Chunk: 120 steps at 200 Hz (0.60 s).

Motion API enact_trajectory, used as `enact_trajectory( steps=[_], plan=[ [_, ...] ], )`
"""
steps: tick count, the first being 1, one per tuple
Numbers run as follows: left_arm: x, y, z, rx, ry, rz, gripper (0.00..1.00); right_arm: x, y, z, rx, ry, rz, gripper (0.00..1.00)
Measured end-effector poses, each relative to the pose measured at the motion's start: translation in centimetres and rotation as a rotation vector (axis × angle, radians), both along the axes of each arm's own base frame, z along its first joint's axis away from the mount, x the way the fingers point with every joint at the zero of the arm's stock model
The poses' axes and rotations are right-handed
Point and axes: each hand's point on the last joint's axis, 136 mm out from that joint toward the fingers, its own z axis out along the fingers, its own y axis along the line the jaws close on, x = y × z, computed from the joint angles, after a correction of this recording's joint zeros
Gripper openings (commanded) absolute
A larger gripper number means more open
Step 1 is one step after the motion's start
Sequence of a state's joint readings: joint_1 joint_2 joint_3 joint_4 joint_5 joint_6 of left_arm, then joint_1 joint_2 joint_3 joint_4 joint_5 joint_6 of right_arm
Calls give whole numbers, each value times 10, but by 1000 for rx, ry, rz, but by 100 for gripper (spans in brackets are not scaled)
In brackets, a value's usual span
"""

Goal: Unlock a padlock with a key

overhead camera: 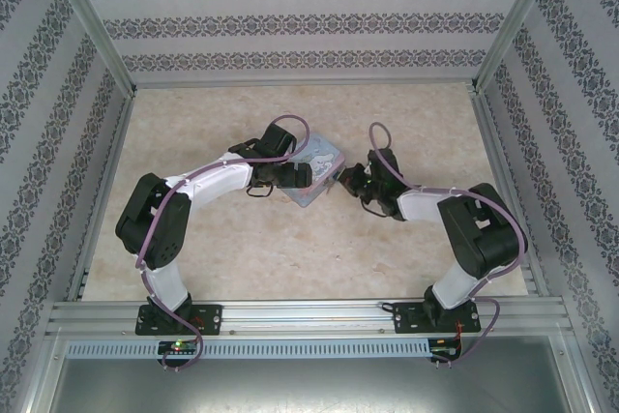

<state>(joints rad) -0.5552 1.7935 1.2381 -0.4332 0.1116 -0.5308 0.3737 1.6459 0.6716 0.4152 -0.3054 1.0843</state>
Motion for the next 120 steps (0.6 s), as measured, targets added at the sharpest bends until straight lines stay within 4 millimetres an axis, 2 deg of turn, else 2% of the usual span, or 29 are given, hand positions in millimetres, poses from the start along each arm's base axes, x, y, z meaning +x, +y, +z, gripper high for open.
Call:
enact_trajectory(
  steps=[22,47,66,91,120],
  plan=[
    [0,0,0,-1,0,0,100,6,-13,8,-3,-21,-21,0],
    [0,0,1,-1,-1,-1,100,-9,-15,17,11,-39,0,0],
    [0,0,5,5,6,-1,100,-30,-17,15,23,-31,20,0],
    [-7,1,9,18,43,-15,100,-65,-20,3,19,5,45,0],
    [-7,-3,24,3,49,-25,100,-107,-17,-12,14,44,93,0]
  ],
)
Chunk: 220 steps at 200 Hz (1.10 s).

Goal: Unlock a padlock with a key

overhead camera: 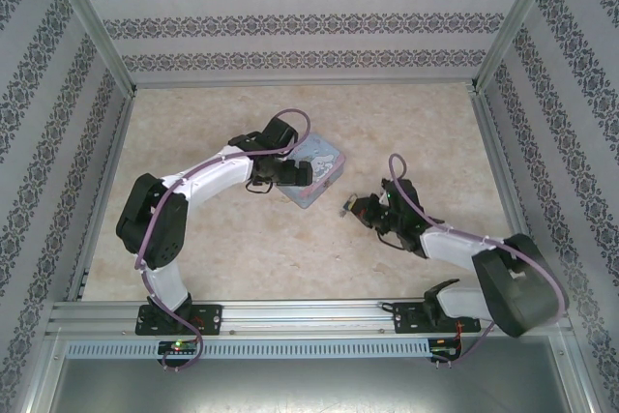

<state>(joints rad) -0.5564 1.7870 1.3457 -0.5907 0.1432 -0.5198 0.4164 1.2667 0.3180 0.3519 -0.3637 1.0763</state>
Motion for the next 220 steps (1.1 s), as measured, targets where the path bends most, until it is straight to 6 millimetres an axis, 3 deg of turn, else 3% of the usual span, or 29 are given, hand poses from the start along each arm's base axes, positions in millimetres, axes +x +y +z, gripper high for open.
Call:
enact_trajectory(
  steps=[7,17,43,71,93,125,153,183,220],
  plan=[
    [0,-2,6,-11,-6,-3,100,-10,-1,-5,-5,14,8,0],
    [-1,-3,15,-29,-18,-7,100,-22,-4,-12,-15,36,15,10],
    [-7,-4,47,-85,-62,-13,100,-42,-18,-18,-40,67,-11,50],
    [-14,-1,87,-142,-133,-16,100,-48,-33,3,-55,11,-47,80],
    [-21,5,114,-168,-187,-13,100,-48,-50,26,-83,-36,-101,96],
    [-31,29,149,-172,-293,30,100,-41,-70,72,-147,-109,-140,98],
    [-39,68,163,-108,-403,113,100,-23,-80,115,-246,-178,-143,98],
    [-41,111,161,25,-553,180,100,7,-92,147,-378,-236,-150,98],
    [-41,157,132,277,-704,204,100,44,-110,165,-545,-318,-209,98]
  ],
)
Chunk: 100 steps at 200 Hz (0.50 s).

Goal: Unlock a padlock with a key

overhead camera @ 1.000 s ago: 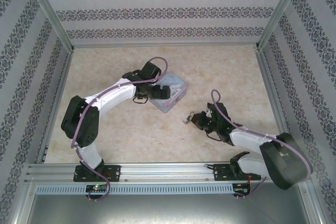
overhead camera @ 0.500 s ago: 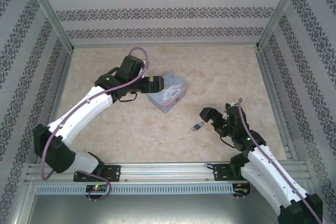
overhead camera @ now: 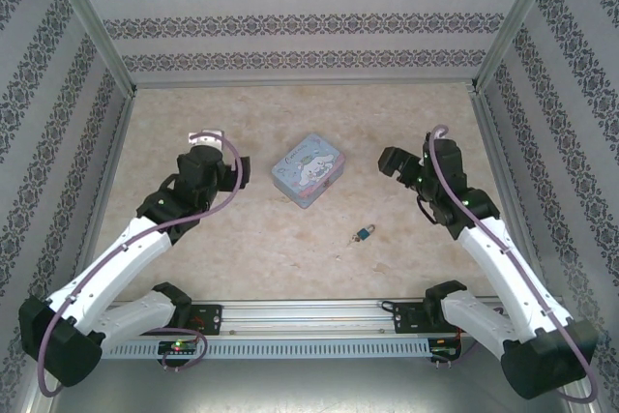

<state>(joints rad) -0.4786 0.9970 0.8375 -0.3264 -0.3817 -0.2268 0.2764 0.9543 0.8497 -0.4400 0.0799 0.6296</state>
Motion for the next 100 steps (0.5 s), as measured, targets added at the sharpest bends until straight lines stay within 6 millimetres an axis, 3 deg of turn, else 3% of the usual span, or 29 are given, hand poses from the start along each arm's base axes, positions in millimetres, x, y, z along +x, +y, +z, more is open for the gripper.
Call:
enact_trajectory(
  steps=[45,100],
  plan=[
    [15,72,-37,118,-74,218,100,31,-31,-6,-254,-94,-36,98],
    [27,122,-113,149,-14,344,100,35,-84,-75,-430,-20,-121,98]
  ],
)
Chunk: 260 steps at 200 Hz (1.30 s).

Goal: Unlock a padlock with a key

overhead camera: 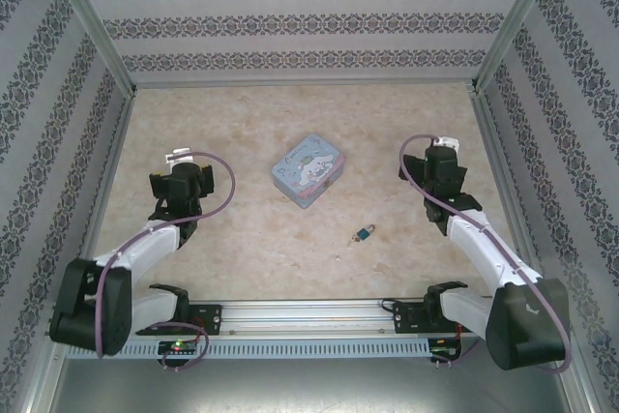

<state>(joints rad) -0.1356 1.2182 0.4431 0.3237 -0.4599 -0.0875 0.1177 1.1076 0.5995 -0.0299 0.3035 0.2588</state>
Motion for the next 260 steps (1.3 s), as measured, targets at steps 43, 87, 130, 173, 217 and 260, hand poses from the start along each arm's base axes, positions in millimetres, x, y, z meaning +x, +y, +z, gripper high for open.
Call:
enact_trajectory(
  steps=[43,87,130,173,217,260],
  plan=[
    [16,-2,-31,-19,2,-51,100,7,-17,-37,-80,-37,4,98],
    [35,-4,-41,-82,-46,-117,100,28,-17,-55,-84,-129,57,98],
    [41,-18,-54,-125,-31,-208,99,37,3,-72,-30,-160,195,98],
    [44,-21,-49,-139,-54,-235,99,52,7,-51,-22,-230,241,98],
    [45,-22,-48,-142,-57,-241,100,52,9,-51,-28,-230,250,98],
    [45,-22,-48,-140,-57,-243,100,52,9,-51,-28,-230,250,98]
  ],
)
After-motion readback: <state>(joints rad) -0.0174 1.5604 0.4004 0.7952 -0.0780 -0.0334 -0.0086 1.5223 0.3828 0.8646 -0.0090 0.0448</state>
